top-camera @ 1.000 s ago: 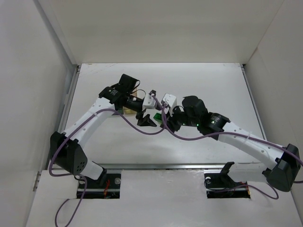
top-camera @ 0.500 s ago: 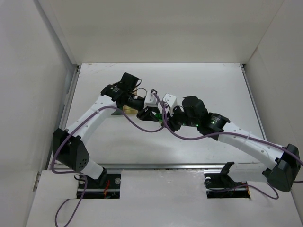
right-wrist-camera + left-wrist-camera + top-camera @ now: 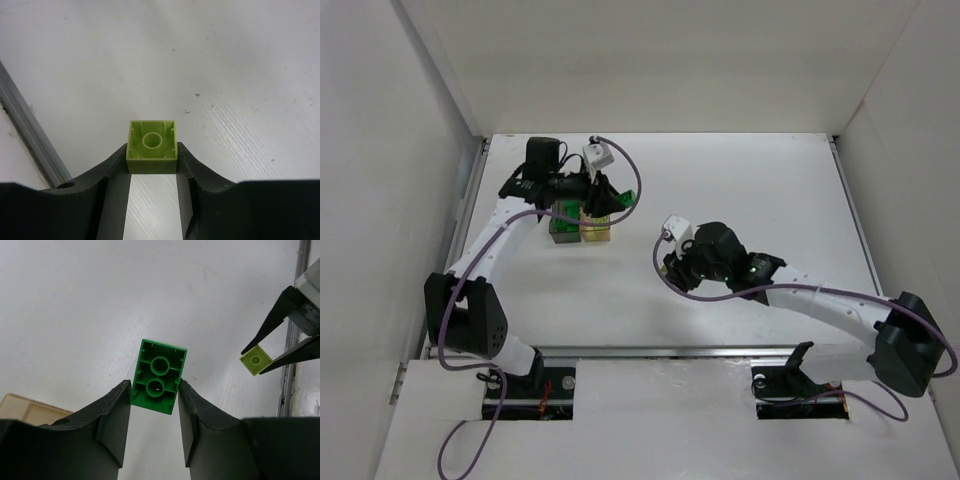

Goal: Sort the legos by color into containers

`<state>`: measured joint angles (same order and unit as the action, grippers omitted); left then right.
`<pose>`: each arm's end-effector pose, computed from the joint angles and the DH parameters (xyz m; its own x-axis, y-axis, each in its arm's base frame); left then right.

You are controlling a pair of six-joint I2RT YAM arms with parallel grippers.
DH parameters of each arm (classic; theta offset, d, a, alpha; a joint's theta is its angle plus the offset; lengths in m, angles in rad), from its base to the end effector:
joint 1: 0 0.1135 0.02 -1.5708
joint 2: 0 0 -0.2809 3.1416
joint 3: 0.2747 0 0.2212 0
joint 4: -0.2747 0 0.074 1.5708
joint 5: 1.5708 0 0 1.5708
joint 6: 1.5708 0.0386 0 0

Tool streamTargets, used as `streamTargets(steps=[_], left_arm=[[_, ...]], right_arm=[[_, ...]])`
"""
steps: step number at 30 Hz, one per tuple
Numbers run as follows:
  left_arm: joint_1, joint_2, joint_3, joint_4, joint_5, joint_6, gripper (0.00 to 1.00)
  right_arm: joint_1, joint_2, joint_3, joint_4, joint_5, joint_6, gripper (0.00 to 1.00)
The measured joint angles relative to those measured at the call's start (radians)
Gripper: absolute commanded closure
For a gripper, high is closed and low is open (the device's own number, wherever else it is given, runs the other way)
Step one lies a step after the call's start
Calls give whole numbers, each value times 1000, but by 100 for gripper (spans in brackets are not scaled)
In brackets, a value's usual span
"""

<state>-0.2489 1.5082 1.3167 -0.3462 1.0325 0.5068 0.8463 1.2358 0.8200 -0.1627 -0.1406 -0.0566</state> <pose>0.2859 -0.1069 0.3642 -0.0258 0.2633 -0.9644 0.9762 0.2143 0.0324 0.1554 0.1838 0.2863 -0.3155 -0.4409 -0.8403 -0.8384 0.5443 0.0291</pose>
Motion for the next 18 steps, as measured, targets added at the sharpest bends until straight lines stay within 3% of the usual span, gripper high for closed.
streamTargets(steps=[5, 9, 14, 18], left_arm=[[29, -74, -126, 113, -116, -173, 100], [72, -150, -231, 183, -401, -302, 100], [129, -142, -277, 211, -698, -354, 100], [127, -130, -290, 243, -802, -375, 96]], right_arm=[[0, 127, 46, -3, 14, 28, 100], [0, 254, 187, 2, 27, 60, 100], [0, 411, 402, 35, 64, 127, 100], [0, 526, 554, 51, 115, 187, 100]])
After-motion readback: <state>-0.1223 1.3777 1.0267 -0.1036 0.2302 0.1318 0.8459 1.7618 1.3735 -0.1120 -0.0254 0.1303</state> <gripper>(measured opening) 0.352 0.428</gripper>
